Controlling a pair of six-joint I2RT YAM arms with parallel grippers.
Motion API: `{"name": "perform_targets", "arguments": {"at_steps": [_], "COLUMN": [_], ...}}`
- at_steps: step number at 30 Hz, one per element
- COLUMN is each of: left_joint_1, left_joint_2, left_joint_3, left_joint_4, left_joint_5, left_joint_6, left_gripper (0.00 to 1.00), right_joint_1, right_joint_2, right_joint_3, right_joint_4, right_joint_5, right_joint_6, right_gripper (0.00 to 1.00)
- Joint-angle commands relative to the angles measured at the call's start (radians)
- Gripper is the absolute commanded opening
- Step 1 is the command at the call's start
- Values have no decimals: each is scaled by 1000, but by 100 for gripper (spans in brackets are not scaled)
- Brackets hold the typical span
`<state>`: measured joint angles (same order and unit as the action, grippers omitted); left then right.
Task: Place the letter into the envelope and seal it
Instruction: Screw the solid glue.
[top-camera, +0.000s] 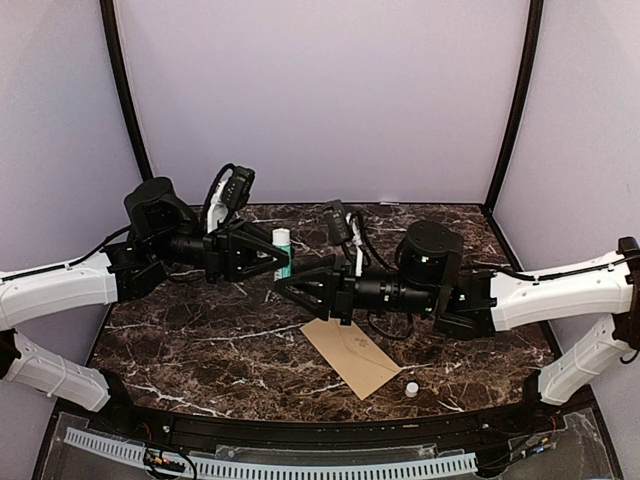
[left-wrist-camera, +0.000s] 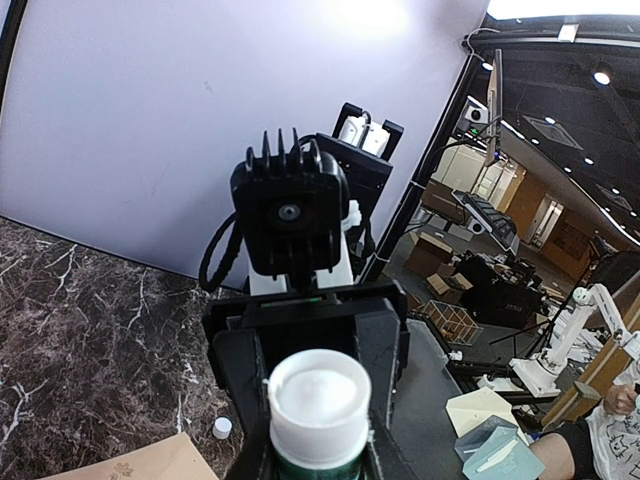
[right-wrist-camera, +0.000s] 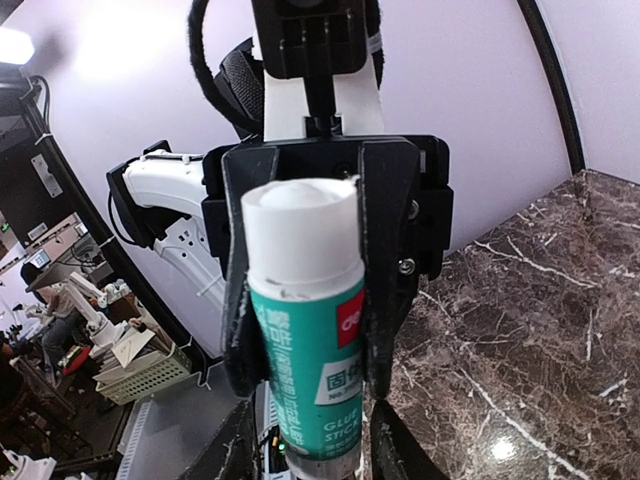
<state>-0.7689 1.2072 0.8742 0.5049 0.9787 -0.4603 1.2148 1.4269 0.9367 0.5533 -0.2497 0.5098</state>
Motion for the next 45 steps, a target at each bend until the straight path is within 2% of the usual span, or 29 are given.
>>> {"name": "perform_targets", "arguments": {"at_steps": [1, 5, 13, 18, 21, 26, 29, 32, 36, 41, 43, 44, 45], "left_joint_1": [-6, -5, -7, -7, -7, -6, -7, -7, -6, -7, -7, -6, -6], "left_joint_2": [-29, -29, -31, -43, -48, -49, -36, -15, 6, -1, -15, -21, -29], "left_joint_3": [-11, -11, -11, -3, 19, 41, 50, 55, 60, 53, 40, 31, 28], "left_joint_4": [34, 34, 27, -42, -166, -273, -320, -330, -342, -333, -309, -294, -289], "left_joint_5": [9, 7, -1, -107, -221, -435, -504, -506, -509, -507, -495, -496, -497], "left_joint_6": [-1, -1, 2, 47, 112, 148, 148, 137, 125, 125, 126, 125, 125], "left_gripper": [0, 0, 0, 0, 0, 0, 0, 0, 0, 0, 0, 0, 0], "right_joint_1": [9, 10, 13, 18, 28, 56, 74, 98, 116, 123, 129, 134, 136], "right_joint_2": [11, 21, 14, 9, 18, 87, 159, 239, 314, 285, 242, 213, 174], "right_joint_3": [33, 44, 45, 68, 126, 291, 432, 563, 673, 654, 618, 592, 565], "right_joint_4": [27, 6, -4, -78, -208, -469, -675, -834, -951, -932, -902, -890, -878], "right_joint_5": [-15, -7, 21, 99, 216, 487, 639, 757, 840, 813, 777, 762, 747], "right_joint_6": [-9, -13, -17, -16, -17, 13, 91, 143, 171, 175, 161, 159, 158], "right_gripper": [39, 36, 7, 6, 6, 4, 4, 4, 7, 13, 23, 30, 43]}}
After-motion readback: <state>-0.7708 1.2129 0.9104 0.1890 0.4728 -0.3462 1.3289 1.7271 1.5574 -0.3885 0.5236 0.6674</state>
